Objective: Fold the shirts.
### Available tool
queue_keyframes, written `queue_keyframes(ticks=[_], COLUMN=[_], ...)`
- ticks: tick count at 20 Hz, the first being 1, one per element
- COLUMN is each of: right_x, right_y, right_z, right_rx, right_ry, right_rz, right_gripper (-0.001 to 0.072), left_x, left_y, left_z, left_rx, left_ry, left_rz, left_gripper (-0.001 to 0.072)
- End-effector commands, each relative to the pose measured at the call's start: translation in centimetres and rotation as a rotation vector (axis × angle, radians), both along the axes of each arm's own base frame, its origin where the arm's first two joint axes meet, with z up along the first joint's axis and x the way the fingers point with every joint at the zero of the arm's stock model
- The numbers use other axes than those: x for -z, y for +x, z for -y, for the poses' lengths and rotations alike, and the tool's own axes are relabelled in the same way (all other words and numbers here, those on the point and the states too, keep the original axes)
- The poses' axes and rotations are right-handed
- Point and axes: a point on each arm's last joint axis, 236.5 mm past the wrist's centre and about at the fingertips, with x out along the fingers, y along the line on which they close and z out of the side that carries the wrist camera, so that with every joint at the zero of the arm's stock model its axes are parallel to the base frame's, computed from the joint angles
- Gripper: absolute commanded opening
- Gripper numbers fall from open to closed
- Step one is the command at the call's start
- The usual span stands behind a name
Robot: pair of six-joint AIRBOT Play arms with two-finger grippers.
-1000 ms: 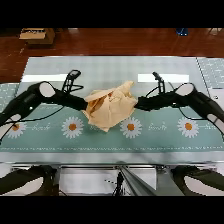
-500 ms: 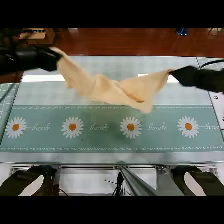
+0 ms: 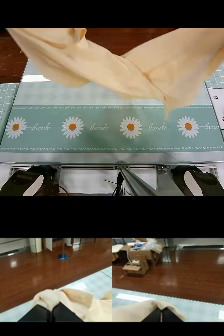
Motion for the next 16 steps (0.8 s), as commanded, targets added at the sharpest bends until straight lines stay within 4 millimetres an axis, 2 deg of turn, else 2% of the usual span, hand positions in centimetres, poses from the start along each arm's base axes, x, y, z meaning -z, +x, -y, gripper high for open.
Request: queue_keyframes(ticks=[1, 3, 5, 7, 9, 10, 12, 14, 16], right_x=[-0.3, 0.9, 3.5, 6.5, 7.6, 8.0, 9.2, 10.9, 13.2], right_y=[-2.2, -3.0, -4.0, -5.2, -5.2, -4.7, -2.8, 0.4, 4.6], right_z=[1.9, 3.6, 5.5, 7.9, 9.4, 9.3, 7.5, 5.8, 5.9], right_rx=[0.096, 0.162, 0.222, 0.291, 0.331, 0.320, 0.229, 0.138, 0.117], right_ry=[-0.057, -0.104, -0.167, -0.238, -0.281, -0.282, -0.237, -0.178, -0.173], right_rz=[-0.063, -0.132, -0.246, -0.386, -0.444, -0.457, -0.498, -0.548, -0.586], right_gripper=[0.0026, 0.0026, 0.0026, 0.0026, 0.0026, 0.0026, 0.0026, 0.0026, 0.0026], left_x=[1.0, 3.0, 5.5, 7.3, 8.6, 9.5, 12.2, 15.1, 17.6], left_y=[-4.2, -5.6, -6.6, -6.8, -6.1, -5.6, -4.8, -2.9, 0.4], left_z=[0.1, 0.3, 0.3, -0.1, -0.6, -0.4, 1.0, 2.0, 2.0], left_rx=[0.034, 0.047, 0.045, 0.018, -0.013, -0.020, 0.023, 0.046, 0.015], left_ry=[0.016, 0.009, -0.003, -0.014, -0.009, -0.025, -0.051, -0.077, -0.098], left_rz=[-0.084, -0.194, -0.338, -0.436, -0.470, -0.510, -0.610, -0.669, -0.659], left_gripper=[0.0022, 0.0022, 0.0023, 0.0022, 0.0022, 0.0022, 0.0022, 0.0022, 0.0023])
